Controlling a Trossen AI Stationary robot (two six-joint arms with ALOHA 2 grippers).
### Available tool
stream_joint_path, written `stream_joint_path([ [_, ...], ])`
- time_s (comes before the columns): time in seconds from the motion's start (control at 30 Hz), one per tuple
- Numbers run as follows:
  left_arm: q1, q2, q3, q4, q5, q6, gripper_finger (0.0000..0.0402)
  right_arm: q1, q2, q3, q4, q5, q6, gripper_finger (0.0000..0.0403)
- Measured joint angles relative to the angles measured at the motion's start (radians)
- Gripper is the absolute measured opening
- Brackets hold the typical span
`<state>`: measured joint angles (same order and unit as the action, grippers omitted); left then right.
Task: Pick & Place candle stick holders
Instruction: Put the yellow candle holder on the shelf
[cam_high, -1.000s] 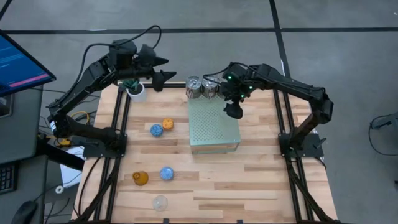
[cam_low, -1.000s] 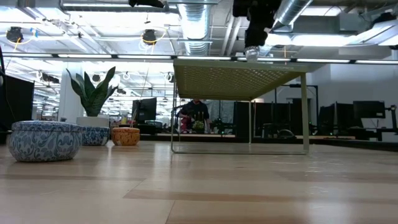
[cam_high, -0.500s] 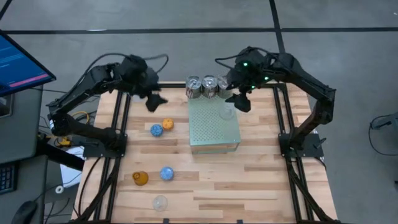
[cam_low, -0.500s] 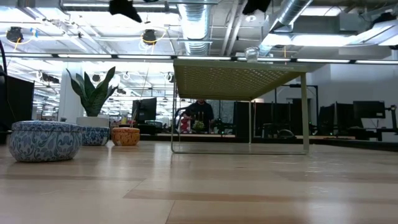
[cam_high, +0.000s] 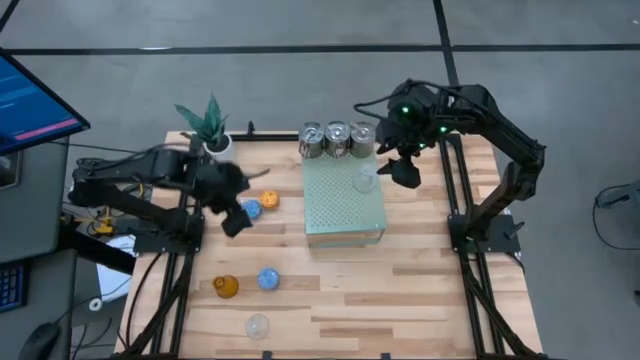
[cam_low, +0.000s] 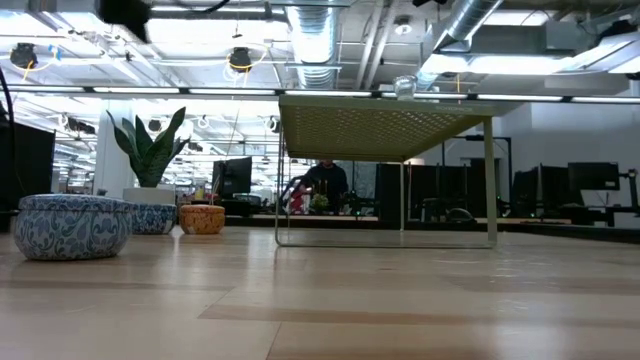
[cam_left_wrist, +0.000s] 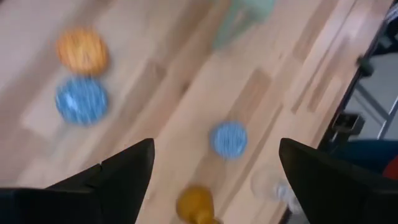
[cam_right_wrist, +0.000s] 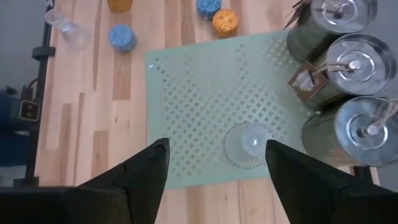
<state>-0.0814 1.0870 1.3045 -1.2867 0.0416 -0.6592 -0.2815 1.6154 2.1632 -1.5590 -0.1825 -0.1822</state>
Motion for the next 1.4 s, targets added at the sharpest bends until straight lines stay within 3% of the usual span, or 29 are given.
stream_joint_path([
  [0.37, -0.301, -0.052, -0.297, 0.020, 0.007, -0.329, 0.0346, -0.003, 0.000, 0.000, 0.002, 0.035, 0.000, 0.0257],
  [0.6, -0.508, -0.051, -0.338, 0.061, -0.003, -0.464, 0.0346, -0.002, 0.000, 0.000, 0.001, 0.034, 0.000, 0.0256],
  [0.87, -0.712, 0.009, -0.338, 0.095, -0.089, -0.536, 0.0346, -0.002, 0.000, 0.000, 0.003, 0.034, 0.000, 0.0256],
  [1.1, -0.809, 0.094, -0.338, 0.126, -0.200, -0.536, 0.0346, -0.002, 0.000, 0.000, 0.003, 0.034, 0.011, 0.0256],
  [1.4, -0.844, 0.124, -0.361, 0.213, -0.280, -0.591, 0.0346, -0.002, 0.000, 0.000, 0.016, 0.034, 0.010, 0.0256],
])
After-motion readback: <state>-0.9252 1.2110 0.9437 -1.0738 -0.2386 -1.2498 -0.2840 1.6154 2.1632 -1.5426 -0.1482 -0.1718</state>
